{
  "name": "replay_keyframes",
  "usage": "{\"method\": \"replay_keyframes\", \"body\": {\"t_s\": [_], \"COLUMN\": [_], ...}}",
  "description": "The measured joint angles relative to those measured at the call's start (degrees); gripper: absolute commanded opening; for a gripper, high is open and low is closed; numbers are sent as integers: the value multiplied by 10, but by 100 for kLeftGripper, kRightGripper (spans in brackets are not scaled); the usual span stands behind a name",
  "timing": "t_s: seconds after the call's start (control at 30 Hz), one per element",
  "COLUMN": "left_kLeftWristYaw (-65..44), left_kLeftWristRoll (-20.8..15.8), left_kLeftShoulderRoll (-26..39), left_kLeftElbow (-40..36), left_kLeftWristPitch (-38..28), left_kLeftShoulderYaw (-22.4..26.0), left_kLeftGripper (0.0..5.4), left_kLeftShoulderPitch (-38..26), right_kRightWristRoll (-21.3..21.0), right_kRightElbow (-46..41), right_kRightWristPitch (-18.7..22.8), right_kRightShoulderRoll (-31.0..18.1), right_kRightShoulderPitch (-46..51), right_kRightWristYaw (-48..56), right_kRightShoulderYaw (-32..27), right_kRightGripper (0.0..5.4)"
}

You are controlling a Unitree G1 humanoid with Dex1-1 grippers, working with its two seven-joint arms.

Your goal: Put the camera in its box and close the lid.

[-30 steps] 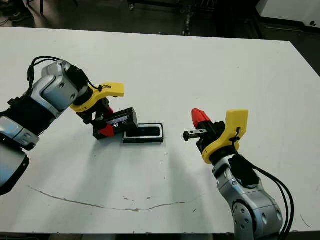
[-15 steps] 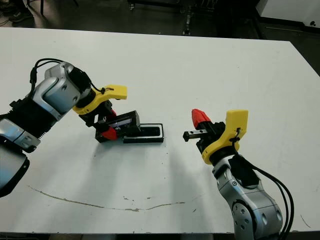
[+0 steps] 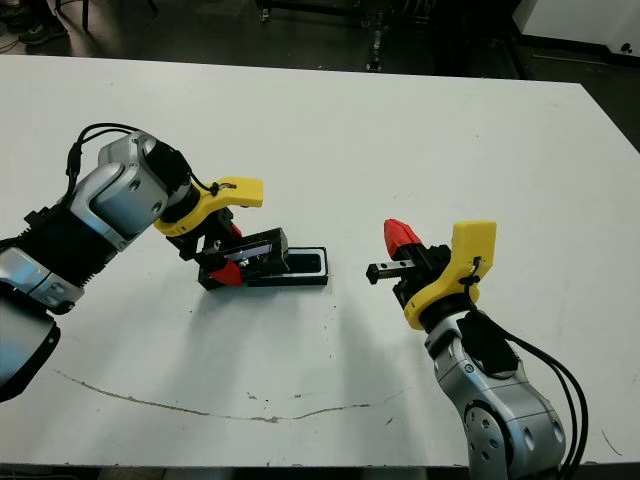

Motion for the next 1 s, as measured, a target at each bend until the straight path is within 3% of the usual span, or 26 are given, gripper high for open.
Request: {"method": "replay_keyframes", "body": {"t_s": [0.4,1.0], "left_kLeftWristYaw": [0,38], "left_kLeftWristRoll": [0,1], "left_kLeftShoulderRoll": [-3,-28], "left_kLeftElbow": [-1,16], "left_kLeftWristPitch": [17,-7], "left_kLeftShoulderYaw": [-12,-23], "left_kLeftGripper": [317,317], "left_kLeftShoulderPitch": [-4,-4], "right_kRightWristRoll": [0,-5], "right_kRightElbow": [0,-8], "right_kRightWristPitch": [0,2], "right_kRightShoulderRoll": [0,0], "right_kRightShoulderPitch": [0,0], "right_kRightWristYaw": [-1,-3], "right_kRightShoulderYaw": [0,-1], "right_kRightGripper": [0,0]}}
